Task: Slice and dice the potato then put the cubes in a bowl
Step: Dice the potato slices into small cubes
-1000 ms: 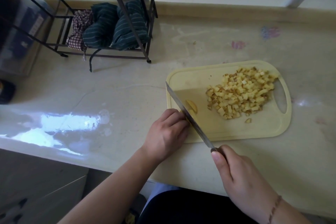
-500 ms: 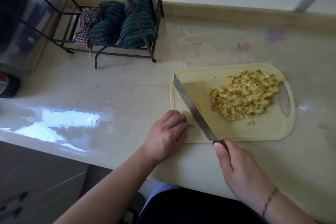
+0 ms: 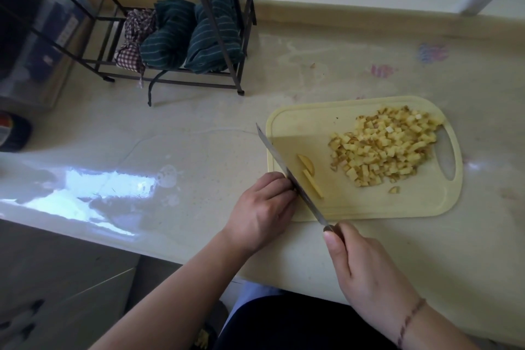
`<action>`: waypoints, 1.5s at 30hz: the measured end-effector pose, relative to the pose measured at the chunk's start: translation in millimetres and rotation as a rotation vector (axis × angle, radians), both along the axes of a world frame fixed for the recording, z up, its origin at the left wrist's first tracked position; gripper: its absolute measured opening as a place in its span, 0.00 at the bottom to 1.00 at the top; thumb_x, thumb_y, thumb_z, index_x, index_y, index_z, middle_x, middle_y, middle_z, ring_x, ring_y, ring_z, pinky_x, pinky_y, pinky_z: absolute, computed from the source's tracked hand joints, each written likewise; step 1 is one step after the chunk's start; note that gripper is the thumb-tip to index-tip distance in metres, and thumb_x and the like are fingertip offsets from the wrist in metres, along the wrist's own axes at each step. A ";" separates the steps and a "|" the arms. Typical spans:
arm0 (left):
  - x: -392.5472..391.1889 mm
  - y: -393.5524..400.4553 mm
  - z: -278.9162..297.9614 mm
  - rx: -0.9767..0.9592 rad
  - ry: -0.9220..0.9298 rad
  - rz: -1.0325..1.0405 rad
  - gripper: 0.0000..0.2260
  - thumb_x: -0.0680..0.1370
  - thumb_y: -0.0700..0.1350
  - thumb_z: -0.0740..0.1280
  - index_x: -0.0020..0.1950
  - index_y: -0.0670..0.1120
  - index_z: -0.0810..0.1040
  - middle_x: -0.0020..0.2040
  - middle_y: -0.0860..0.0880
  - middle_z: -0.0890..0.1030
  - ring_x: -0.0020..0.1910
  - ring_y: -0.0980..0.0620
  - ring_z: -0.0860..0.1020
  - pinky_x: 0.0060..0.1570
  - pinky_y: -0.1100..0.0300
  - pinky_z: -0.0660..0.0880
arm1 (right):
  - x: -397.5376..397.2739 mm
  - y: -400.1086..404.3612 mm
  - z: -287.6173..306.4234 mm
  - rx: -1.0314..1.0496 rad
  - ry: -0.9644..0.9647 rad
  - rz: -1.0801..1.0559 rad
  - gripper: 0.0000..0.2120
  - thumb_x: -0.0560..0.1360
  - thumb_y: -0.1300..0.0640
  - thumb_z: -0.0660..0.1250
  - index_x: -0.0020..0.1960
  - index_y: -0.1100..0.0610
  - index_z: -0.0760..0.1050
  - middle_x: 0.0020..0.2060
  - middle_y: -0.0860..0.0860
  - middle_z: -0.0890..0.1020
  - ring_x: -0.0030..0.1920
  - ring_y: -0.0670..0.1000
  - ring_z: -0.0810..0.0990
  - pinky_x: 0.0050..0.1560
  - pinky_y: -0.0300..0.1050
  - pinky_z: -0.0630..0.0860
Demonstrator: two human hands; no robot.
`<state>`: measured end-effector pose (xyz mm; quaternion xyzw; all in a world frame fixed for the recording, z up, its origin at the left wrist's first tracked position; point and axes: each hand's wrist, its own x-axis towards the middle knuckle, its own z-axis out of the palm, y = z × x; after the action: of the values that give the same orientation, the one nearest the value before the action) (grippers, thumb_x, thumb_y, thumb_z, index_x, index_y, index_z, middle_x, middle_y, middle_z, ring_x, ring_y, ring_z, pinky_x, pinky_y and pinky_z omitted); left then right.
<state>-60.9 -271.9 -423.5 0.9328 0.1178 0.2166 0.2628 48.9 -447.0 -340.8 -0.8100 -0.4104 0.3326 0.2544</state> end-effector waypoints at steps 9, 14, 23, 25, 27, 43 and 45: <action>-0.4 2.6 -0.7 0.031 -0.025 -0.035 0.02 0.76 0.33 0.73 0.47 0.36 0.84 0.49 0.42 0.83 0.51 0.42 0.79 0.52 0.53 0.79 | 14.6 7.2 -6.4 0.017 0.018 -0.090 0.22 0.76 0.35 0.45 0.36 0.49 0.64 0.26 0.51 0.73 0.30 0.50 0.73 0.31 0.46 0.67; 3.7 -3.1 -0.3 -0.018 -0.023 0.003 0.03 0.75 0.33 0.74 0.48 0.36 0.84 0.49 0.42 0.83 0.51 0.42 0.80 0.51 0.53 0.79 | 17.6 9.0 -7.4 0.010 0.016 -0.040 0.21 0.74 0.35 0.46 0.36 0.51 0.63 0.26 0.50 0.72 0.30 0.48 0.73 0.33 0.47 0.67; -23.3 10.3 56.5 0.139 -0.141 -0.029 0.03 0.76 0.39 0.73 0.47 0.43 0.80 0.43 0.46 0.79 0.37 0.43 0.75 0.38 0.55 0.73 | 13.6 -8.2 3.0 -0.092 -0.284 0.206 0.27 0.72 0.32 0.36 0.53 0.47 0.65 0.35 0.44 0.74 0.33 0.45 0.72 0.27 0.38 0.65; -9.9 20.6 64.8 0.151 0.081 -0.089 0.04 0.78 0.45 0.71 0.47 0.45 0.83 0.43 0.48 0.82 0.39 0.44 0.78 0.37 0.55 0.76 | 13.2 -9.7 -2.1 -0.105 -0.352 0.231 0.29 0.73 0.33 0.37 0.55 0.49 0.66 0.40 0.46 0.78 0.37 0.47 0.77 0.30 0.40 0.69; 6.3 30.6 67.1 0.127 0.292 -0.133 0.06 0.78 0.49 0.70 0.47 0.48 0.84 0.42 0.51 0.82 0.39 0.47 0.80 0.35 0.53 0.78 | 12.6 -11.9 -9.1 -0.106 -0.410 0.249 0.31 0.72 0.32 0.33 0.55 0.49 0.66 0.43 0.47 0.80 0.40 0.50 0.80 0.33 0.44 0.71; 72.3 71.0 86.0 0.331 0.557 -0.566 0.18 0.78 0.57 0.71 0.63 0.49 0.80 0.59 0.47 0.80 0.53 0.47 0.78 0.48 0.51 0.80 | 6.6 -57.1 23.2 -0.164 -0.409 0.222 0.45 0.61 0.29 0.24 0.62 0.47 0.64 0.53 0.49 0.81 0.49 0.51 0.82 0.40 0.44 0.72; 74.4 87.1 82.1 0.494 0.641 -0.577 0.35 0.74 0.69 0.66 0.78 0.56 0.64 0.73 0.48 0.69 0.64 0.48 0.72 0.61 0.51 0.75 | 13.3 -83.4 28.0 -0.155 -0.477 0.190 0.31 0.72 0.30 0.30 0.50 0.45 0.66 0.36 0.47 0.83 0.32 0.46 0.82 0.28 0.38 0.73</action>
<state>13.5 -184.7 -341.4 0.9814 -0.1254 -0.1412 0.0340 62.2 -530.3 -312.8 -0.8403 -0.5065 0.1851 0.0555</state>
